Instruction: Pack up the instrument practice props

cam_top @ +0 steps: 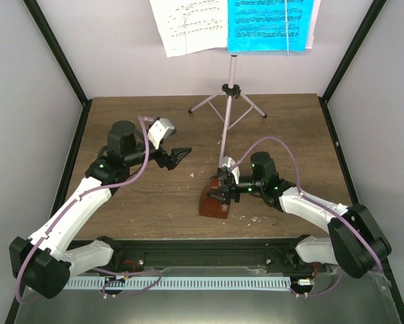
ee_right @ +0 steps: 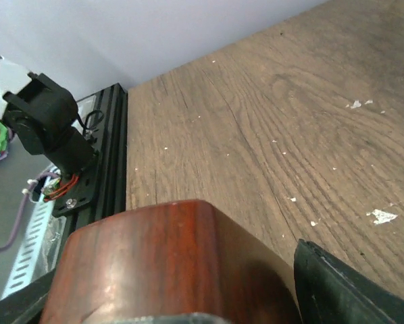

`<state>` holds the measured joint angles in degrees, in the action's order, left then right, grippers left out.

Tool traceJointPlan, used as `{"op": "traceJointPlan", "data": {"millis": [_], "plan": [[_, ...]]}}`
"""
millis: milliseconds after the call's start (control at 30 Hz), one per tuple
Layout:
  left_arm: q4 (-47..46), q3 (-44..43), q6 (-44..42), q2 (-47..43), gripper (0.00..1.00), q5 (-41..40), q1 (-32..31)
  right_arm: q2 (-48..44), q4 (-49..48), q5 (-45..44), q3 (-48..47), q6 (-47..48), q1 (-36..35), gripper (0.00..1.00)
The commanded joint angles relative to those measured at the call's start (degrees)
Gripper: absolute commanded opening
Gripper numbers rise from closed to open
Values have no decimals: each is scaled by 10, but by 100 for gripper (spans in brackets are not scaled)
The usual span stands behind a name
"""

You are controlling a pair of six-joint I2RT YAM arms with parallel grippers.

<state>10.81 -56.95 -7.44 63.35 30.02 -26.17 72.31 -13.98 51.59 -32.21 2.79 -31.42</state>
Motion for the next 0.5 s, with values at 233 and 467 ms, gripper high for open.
{"op": "traceJointPlan", "data": {"millis": [233,467], "plan": [[6,-4,-3,15,92,-10,1,-150,-7,-318,114,-98,-90,57],[7,-4,-3,19,92,-9,1,-260,122,-596,128,-206,-96,57]]}}
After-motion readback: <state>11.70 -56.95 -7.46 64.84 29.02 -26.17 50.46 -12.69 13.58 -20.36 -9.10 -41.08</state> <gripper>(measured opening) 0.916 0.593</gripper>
